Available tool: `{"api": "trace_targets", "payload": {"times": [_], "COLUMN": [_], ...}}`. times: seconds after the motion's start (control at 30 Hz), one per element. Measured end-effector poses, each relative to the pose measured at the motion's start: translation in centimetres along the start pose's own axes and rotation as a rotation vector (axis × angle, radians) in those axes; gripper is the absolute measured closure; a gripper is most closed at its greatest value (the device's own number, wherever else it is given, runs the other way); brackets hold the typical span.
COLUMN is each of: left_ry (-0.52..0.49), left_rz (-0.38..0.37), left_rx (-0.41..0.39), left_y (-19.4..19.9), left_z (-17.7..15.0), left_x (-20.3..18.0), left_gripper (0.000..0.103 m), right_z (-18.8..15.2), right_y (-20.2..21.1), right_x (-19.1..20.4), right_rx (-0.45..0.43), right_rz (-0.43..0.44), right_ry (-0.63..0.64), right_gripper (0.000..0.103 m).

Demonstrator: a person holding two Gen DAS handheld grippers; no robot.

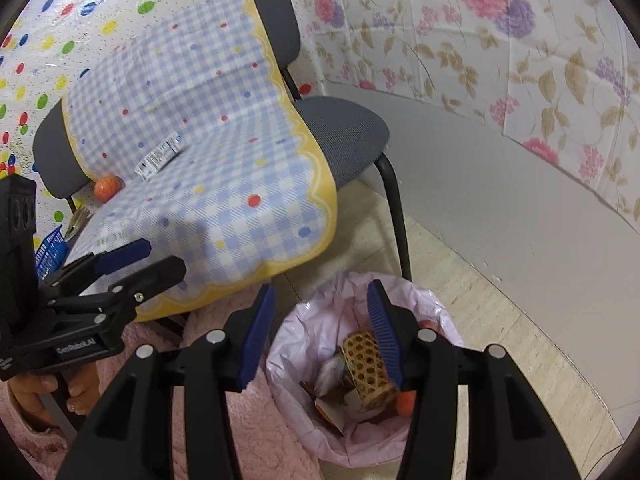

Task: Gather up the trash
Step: 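Open both grippers over the bin, dropping leather and glove, then move both grippers back toward the chair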

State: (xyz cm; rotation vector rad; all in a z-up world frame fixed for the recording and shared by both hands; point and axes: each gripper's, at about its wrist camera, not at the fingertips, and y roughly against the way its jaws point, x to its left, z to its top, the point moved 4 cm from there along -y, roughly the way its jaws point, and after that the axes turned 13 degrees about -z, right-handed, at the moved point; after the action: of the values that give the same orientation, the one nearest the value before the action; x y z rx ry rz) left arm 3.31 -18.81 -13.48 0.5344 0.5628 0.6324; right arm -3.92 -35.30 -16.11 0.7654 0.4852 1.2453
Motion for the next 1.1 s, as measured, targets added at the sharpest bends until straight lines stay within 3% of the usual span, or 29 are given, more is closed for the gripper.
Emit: {"api": "trace_targets", "payload": {"times": [0.3, 0.5, 0.6, 0.87, 1.1], "left_ry": [0.055, 0.088, 0.120, 0.217, 0.279], "left_rz": [0.080, 0.196, 0.246, 0.409, 0.521], "left_rx": [-0.051, -0.115, -0.152, -0.234, -0.209], "left_y": [3.1, 6.8, 8.8, 14.2, 16.1], "left_z": [0.1, 1.1, 1.6, 3.3, 4.0], "left_x": [3.7, 7.6, 10.0, 17.8, 25.2], "left_gripper": [0.020, 0.020, 0.020, 0.019, 0.018], "right_z": [2.0, 5.2, 7.1, 11.3, 13.8], "right_y": [0.4, 0.1, -0.1, -2.0, -6.5], "right_x": [3.7, 8.1, 11.3, 20.1, 29.6], "right_rx": [-0.061, -0.102, -0.113, -0.158, -0.164], "right_rz": [0.058, 0.108, 0.142, 0.172, 0.146], "right_ry": [0.046, 0.106, 0.151, 0.264, 0.367], "right_gripper": [0.055, 0.055, 0.055, 0.040, 0.033]}}
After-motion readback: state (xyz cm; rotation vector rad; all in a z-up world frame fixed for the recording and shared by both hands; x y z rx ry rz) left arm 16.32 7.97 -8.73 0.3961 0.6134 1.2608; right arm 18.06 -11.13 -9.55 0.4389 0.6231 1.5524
